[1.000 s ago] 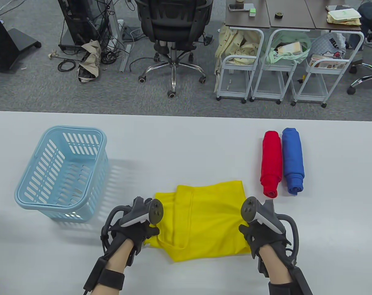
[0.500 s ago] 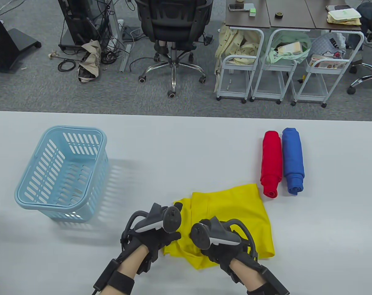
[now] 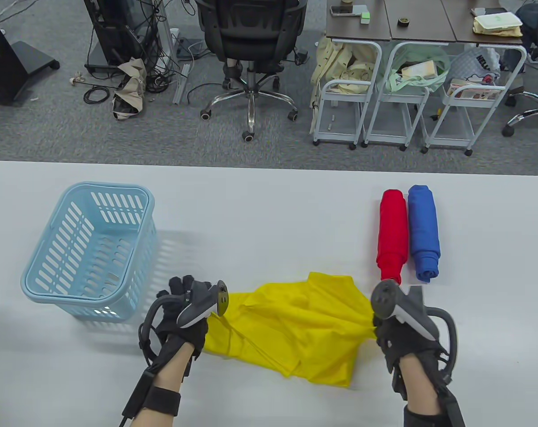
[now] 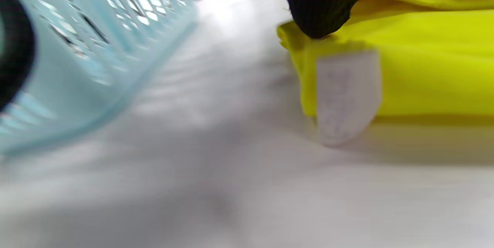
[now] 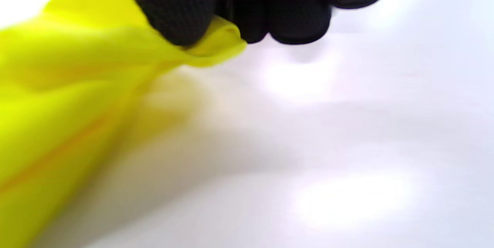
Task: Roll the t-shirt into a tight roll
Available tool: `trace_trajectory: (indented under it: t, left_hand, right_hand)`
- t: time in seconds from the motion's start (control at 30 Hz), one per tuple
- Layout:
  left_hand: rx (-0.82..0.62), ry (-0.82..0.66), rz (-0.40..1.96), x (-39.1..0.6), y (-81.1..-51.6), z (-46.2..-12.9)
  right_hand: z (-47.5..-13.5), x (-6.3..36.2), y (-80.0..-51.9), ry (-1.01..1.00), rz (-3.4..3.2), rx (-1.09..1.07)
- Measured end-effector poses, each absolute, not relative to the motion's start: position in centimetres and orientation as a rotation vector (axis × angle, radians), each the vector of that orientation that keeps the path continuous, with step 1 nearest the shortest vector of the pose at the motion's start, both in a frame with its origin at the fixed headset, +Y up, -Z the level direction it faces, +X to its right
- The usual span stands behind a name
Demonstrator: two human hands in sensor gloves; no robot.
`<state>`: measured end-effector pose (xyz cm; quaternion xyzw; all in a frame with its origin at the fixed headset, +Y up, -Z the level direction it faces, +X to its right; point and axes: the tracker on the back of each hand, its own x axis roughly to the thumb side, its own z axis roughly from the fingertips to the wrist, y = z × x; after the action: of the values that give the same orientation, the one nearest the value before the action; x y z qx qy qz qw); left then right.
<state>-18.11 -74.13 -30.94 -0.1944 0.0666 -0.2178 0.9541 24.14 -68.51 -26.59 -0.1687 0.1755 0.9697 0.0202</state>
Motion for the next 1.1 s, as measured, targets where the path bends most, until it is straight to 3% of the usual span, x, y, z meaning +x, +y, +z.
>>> trace_trajectory:
  t: [0.07, 0.1, 0.2, 0.3, 0.4, 0.47, 0.6, 0.73, 0.8, 0.9, 1.0, 1.07, 1.1]
  left_hand:
    - [-0.358, 0.118, -0.325, -17.8, -73.0, -30.4]
    - [-0.358, 0.059, -0.21, -17.0, -72.6, -30.1]
    - [-0.43, -0.129, 0.015, -14.1, -73.2, -29.2]
    - [-0.609, -0.268, 0.03, -11.3, -75.9, -28.5]
    - [-0.616, -0.266, -0.287, -10.7, -77.4, -28.7]
    - [-0.637, -0.229, -0.207, -12.1, -77.3, -29.5]
    - [-0.651, -0.08, -0.043, -16.6, -76.9, -31.4]
    - [-0.569, 0.069, 0.034, -20.6, -76.4, -32.1]
    - [-0.501, 0.094, -0.023, -20.3, -75.7, -31.8]
    - [-0.44, 0.028, -0.145, -18.1, -74.6, -31.1]
    - [-0.476, -0.029, 0.023, -15.1, -74.7, -30.4]
    - [-0.617, -0.077, 0.063, -13.0, -76.4, -30.0]
    - [-0.638, -0.091, 0.015, -12.2, -76.8, -29.7]
  right_hand:
    - [-26.1, 24.4, -67.2, 0.369, 3.053, -0.581]
    - [-26.0, 23.6, -66.6, 0.283, 3.052, -0.505]
    - [-26.2, 19.7, -67.3, 0.227, 2.971, -0.069]
    - [-26.8, 15.4, -70.9, 0.498, 2.882, 0.226]
    - [-27.2, 12.7, -75.0, 0.835, 2.965, 0.404]
    - [-27.4, 13.6, -75.6, 0.929, 2.994, 0.264]
    - [-27.7, 18.0, -74.0, 0.843, 2.944, -0.103]
    - [-27.8, 23.1, -72.9, 0.805, 2.981, -0.602]
    - [-27.5, 24.8, -72.7, 0.793, 2.928, -0.726]
    - [-27.4, 24.4, -71.6, 0.679, 2.951, -0.716]
    - [-27.6, 20.8, -71.2, 0.577, 3.03, -0.355]
    - [-28.0, 17.4, -72.8, 0.674, 2.968, 0.109]
    - [-28.0, 16.5, -73.4, 0.708, 2.943, 0.183]
